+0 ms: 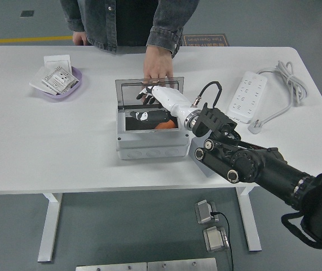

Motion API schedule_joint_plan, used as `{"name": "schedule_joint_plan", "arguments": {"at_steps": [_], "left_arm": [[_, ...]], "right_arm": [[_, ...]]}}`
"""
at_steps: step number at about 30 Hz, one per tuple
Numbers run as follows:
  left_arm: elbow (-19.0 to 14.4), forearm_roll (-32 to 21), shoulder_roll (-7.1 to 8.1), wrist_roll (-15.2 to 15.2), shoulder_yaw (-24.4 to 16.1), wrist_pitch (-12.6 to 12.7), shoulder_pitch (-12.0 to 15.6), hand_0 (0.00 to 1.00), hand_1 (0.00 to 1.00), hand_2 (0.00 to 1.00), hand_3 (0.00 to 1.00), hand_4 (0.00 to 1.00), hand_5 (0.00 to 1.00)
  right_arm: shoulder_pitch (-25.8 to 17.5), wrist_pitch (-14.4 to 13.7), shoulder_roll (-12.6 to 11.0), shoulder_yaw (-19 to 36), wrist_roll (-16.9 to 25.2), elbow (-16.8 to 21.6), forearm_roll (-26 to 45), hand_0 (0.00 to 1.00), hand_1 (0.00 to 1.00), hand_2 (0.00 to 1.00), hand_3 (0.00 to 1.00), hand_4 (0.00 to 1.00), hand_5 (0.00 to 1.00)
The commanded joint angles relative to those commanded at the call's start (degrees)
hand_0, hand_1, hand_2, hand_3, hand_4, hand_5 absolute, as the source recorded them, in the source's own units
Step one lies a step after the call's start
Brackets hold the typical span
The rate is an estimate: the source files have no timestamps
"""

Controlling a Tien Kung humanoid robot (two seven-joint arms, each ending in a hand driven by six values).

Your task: Pick up the cylinder from the cube,place it in the box,flap close box

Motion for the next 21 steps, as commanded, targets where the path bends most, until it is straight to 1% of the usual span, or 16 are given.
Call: {"name": "schedule_joint_plan", "arguments": {"at_steps": [2, 4, 7, 8, 9, 11, 13, 14, 17, 19, 21], "left_arm": [[0.0, -0.37, -0.07, -0.07, 0.25, 0.03, 0.26, 0.69, 0.698, 0.56, 0.646, 0.74, 0.521], [0.0, -0.68, -0.19, -0.11, 0.44, 0.06, 0.55, 0.69, 0.698, 0.56, 0.646, 0.74, 0.521], [0.0, -1.43, -0.43, -0.14, 0.85, 0.15, 1.03, 0.69, 0.698, 0.56, 0.646, 0.74, 0.521], [0.0, -1.64, -0.51, -0.14, 0.96, 0.17, 1.21, 0.689, 0.698, 0.559, 0.644, 0.74, 0.521], [0.0, -1.9, -0.62, -0.13, 1.09, 0.19, 1.45, 0.689, 0.698, 0.559, 0.644, 0.74, 0.521], [0.0, -2.1, -0.75, -0.15, 1.14, 0.24, 1.74, 0.689, 0.698, 0.559, 0.644, 0.74, 0.521], [0.0, -2.34, -0.86, -0.16, 1.24, 0.27, 1.94, 0.689, 0.698, 0.559, 0.644, 0.74, 0.521], [0.0, -2.36, -0.91, -0.18, 1.23, 0.29, 2.01, 0.689, 0.698, 0.559, 0.644, 0.739, 0.52], [0.0, -2.4, -0.95, -0.24, 1.15, 0.33, 2.13, 0.689, 0.698, 0.559, 0.644, 0.739, 0.52], [0.0, -2.42, -0.95, -0.26, 1.12, 0.36, 2.13, 0.689, 0.698, 0.559, 0.644, 0.739, 0.52], [0.0, -2.44, -0.97, -0.29, 1.15, 0.36, 2.13, 0.689, 0.698, 0.562, 0.644, 0.738, 0.521]], "right_arm": [[-0.68, 0.2, -0.09, 0.55, -0.47, 1.64, 0.27, 0.779, 0.684, 0.676, 0.731, 0.875, 0.639], [-1.66, 0.71, -0.91, 1.38, -1.27, 3.95, 0.54, 0.779, 0.684, 0.676, 0.731, 0.875, 0.639], [-3.26, 1.88, -3.22, 2.54, -2.87, 7.9, 0.89, 0.779, 0.684, 0.676, 0.731, 0.875, 0.639], [-3.67, 2.2, -4.09, 2.71, -3.34, 9.2, 1.08, 0.765, 0.648, 0.675, 0.731, 0.88, 0.639], [-4.1, 2.61, -5.2, 2.92, -3.95, 10.87, 1.15, 0.765, 0.648, 0.675, 0.731, 0.88, 0.639], [-4.53, 3.33, -6.63, 3.36, -4.91, 13.64, 1.05, 0.765, 0.648, 0.675, 0.731, 0.88, 0.639], [-4.65, 4.0, -7.85, 3.98, -5.84, 16.4, 0.66, 0.765, 0.648, 0.675, 0.731, 0.88, 0.639], [-4.59, 4.37, -8.36, 4.36, -6.3, 17.63, 0.43, 0.698, 0.598, 0.66, 0.729, 0.883, 0.643], [-4.07, 5.61, -9.87, 5.73, -7.63, 21.9, 0.05, 0.698, 0.598, 0.66, 0.729, 0.883, 0.643], [-3.72, 6.13, -10.44, 6.39, -8.17, 23.68, 0.02, 0.698, 0.598, 0.66, 0.729, 0.883, 0.643], [-3.26, 6.68, -10.92, 7.22, -8.61, 24.63, 0.24, 0.684, 0.579, 0.653, 0.732, 0.891, 0.652]]}}
